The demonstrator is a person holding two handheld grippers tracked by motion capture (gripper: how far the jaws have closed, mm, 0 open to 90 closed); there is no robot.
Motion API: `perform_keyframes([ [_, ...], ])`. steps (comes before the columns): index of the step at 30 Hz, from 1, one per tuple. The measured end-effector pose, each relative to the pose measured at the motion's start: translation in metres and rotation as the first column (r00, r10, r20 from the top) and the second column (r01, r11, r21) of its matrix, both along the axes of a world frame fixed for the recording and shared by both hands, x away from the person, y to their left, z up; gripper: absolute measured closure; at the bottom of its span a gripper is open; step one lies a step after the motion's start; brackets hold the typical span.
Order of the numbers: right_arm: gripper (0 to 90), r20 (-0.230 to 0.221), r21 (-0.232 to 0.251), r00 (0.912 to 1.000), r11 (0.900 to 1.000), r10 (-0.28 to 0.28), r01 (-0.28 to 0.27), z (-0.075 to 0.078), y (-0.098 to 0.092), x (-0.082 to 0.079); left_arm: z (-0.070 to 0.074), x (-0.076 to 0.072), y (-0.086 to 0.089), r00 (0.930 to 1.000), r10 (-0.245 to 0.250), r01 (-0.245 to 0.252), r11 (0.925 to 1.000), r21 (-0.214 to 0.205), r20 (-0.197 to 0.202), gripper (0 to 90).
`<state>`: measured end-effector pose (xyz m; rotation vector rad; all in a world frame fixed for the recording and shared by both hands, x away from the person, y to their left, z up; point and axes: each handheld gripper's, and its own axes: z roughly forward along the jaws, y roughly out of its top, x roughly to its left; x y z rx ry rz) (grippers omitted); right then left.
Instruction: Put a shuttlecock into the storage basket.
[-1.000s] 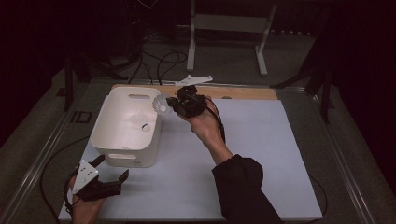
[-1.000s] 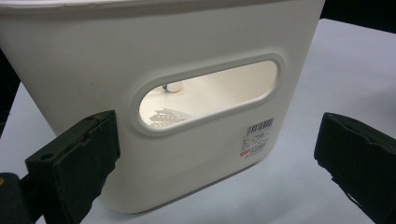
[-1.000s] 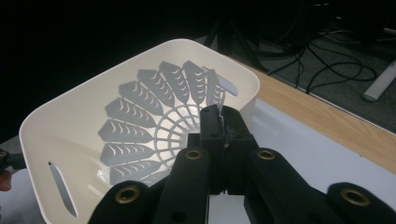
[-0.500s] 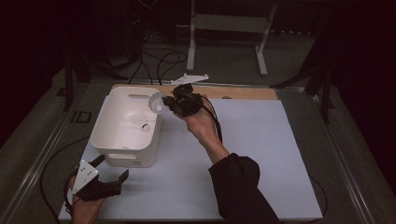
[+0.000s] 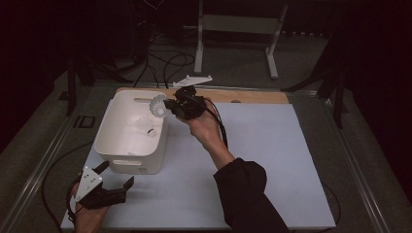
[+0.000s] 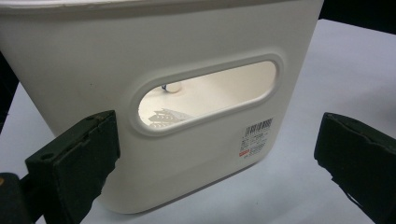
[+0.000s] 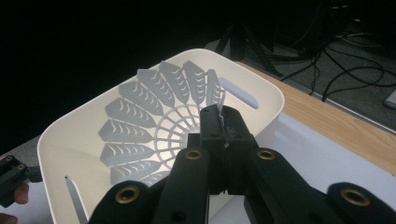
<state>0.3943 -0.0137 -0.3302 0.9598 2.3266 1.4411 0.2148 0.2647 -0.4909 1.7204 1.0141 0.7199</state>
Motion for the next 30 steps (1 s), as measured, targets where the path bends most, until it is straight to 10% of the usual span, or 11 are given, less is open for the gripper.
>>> perform_keyframes([
  [30, 89.2, 0.001, -0.004, 0.9993, 0.9992, 0.039, -0.039, 0.000, 0.023, -0.001, 0.000, -0.001, 0.001, 1.0000, 0.005, -0.005, 1.0000, 0.002, 0.006, 1.1],
])
